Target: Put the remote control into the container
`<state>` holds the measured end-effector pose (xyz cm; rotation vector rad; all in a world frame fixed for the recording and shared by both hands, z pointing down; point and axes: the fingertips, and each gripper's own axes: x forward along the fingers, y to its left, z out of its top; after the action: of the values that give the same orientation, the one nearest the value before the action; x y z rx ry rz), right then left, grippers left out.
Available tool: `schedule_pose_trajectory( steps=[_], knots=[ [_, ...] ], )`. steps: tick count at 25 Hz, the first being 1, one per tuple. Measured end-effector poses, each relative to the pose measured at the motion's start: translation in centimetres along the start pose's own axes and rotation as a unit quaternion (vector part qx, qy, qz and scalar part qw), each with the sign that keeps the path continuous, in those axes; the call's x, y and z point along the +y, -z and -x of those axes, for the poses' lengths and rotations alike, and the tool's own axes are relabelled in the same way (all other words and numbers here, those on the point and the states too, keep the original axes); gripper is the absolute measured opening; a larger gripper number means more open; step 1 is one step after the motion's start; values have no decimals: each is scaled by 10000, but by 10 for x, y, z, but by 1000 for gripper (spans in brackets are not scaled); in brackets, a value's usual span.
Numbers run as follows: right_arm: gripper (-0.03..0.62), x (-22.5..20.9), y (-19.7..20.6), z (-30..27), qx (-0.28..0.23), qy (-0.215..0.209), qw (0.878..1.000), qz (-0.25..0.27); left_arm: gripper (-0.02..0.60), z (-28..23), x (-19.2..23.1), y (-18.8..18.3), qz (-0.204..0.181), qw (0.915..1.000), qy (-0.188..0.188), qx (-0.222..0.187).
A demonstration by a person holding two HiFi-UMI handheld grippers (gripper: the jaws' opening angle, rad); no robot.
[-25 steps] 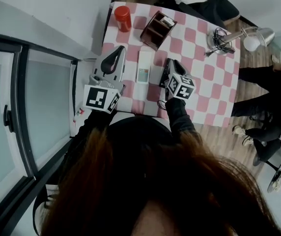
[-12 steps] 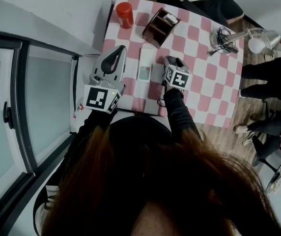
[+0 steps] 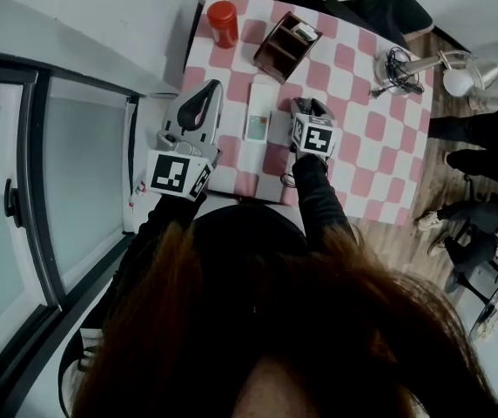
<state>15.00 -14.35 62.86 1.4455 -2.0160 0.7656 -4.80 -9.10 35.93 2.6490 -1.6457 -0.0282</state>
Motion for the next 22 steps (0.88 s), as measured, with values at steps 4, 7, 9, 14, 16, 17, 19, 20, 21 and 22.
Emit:
schedule_pose_trajectory(
  steps=[4,7,9,14,16,17,19,20,21,22],
  knots=[
    [224,1,-12,13,-311,-273,9986,-334,9,-1,1,-1,30,10000,13,-25],
    [222,-5,-23,24,-605,-331,9965,-462,9,-1,1,-1,52,10000,19,-47],
    [221,-5,-36,34,-818,-366,9948,-478,9,-2,2,-1,62,10000,13,-67],
    [215,1,-66,59,-1265,-496,9897,-452,9,-3,5,-3,82,9999,-15,-105],
    [213,3,-75,64,-1418,-539,9876,-402,9,-4,7,-3,91,9999,-34,-123],
    [212,4,-79,66,-1484,-561,9866,-391,9,-4,8,-3,96,9999,-45,-132],
    [210,5,-87,69,-1627,-593,9841,-395,9,-4,9,-3,105,9998,-63,-145],
    [209,5,-92,72,-1711,-602,9827,-390,9,-5,10,-3,110,9998,-71,-148],
    [207,5,-98,74,-1799,-609,9811,-382,9,-5,10,-3,113,9998,-82,-149],
    [207,6,-105,77,-1891,-621,9793,-377,9,-6,11,-3,115,9998,-93,-150]
  ],
)
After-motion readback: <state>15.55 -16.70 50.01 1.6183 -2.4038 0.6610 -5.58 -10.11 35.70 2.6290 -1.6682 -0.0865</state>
